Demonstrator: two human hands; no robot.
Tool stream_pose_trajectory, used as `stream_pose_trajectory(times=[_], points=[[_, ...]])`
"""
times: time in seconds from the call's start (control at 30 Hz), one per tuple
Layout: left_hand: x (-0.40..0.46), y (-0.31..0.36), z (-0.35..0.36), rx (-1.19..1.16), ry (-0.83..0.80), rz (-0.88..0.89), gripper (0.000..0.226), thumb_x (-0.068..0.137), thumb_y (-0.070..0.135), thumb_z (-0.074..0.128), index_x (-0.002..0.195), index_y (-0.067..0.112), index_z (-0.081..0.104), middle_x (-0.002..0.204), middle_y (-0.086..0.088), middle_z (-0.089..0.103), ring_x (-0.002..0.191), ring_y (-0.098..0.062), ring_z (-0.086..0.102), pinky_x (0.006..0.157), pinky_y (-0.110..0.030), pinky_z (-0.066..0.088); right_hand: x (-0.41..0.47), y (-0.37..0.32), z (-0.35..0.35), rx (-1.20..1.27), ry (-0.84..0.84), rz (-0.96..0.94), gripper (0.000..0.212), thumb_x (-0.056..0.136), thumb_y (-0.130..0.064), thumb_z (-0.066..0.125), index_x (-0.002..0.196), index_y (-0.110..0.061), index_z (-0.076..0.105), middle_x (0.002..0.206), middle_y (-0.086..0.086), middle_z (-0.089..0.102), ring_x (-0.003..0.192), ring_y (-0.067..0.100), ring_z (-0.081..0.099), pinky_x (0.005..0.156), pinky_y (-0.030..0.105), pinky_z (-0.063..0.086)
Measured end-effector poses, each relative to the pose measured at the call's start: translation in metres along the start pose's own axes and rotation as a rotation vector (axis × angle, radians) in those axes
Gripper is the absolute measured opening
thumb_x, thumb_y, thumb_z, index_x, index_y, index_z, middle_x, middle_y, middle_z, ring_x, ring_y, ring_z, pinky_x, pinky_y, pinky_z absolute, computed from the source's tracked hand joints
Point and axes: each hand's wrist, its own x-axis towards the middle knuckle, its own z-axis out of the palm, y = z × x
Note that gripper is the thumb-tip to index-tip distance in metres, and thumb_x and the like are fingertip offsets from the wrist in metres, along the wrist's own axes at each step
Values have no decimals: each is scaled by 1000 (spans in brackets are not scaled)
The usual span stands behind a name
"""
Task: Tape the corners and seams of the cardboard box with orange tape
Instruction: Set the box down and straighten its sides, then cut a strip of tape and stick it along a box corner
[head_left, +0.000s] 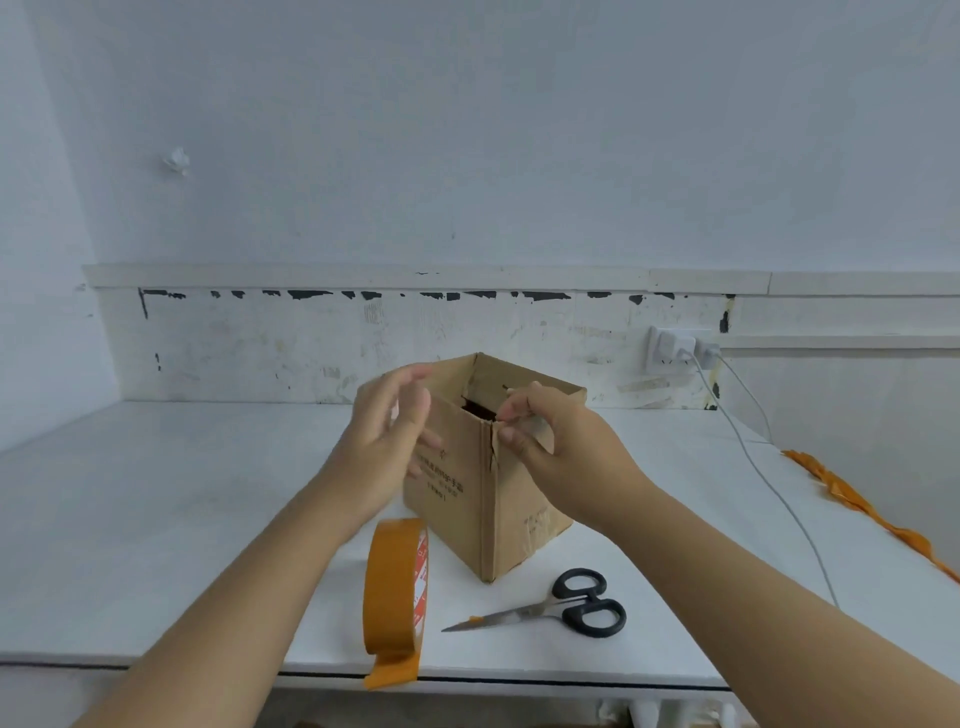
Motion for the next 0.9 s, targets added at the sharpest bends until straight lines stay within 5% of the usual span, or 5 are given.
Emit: stream_pose_trajectory(times=[0.17,0.33,0.47,0.57,0.9], points=[[-95,-10,-29,-365,262,-115,7,79,28,65,83,31,62,71,-3,59,45,-15,50,36,-23,39,-14,-21,-1,-114,123,-151,37,90,-5,56,123,-22,59,133,-14,51,134,-4,28,112,19,22],[-177,-60,-10,-273,244,-442,26,89,-8,51,88,13,64,50,-6,56,33,-16,41,35,-14,31,-55,-55,27,-76,113,-309,19,89,-26,51,107,-33,55,105,-21,55,104,-3,48,78,13,44],[-191,-74,6,-231,138,-605,25,86,5,63,104,22,62,64,-9,68,44,-22,56,49,-29,47,-76,-55,63,33,-185,111,29,87,-56,53,112,-49,40,98,-28,50,95,-3,51,80,19,49],[-189,-73,11,-212,98,-643,29,87,19,62,109,38,58,77,2,72,55,-16,64,58,-22,49,-81,-46,81,25,-294,248,40,81,-70,47,110,-44,43,103,-24,52,93,2,55,80,24,51],[-186,-71,17,-201,47,-565,30,89,27,59,109,48,52,93,10,71,70,-16,69,64,-21,49,-87,-42,88,180,-292,178,46,87,-64,41,61,-27,49,54,-14,48,52,1,47,50,13,37]])
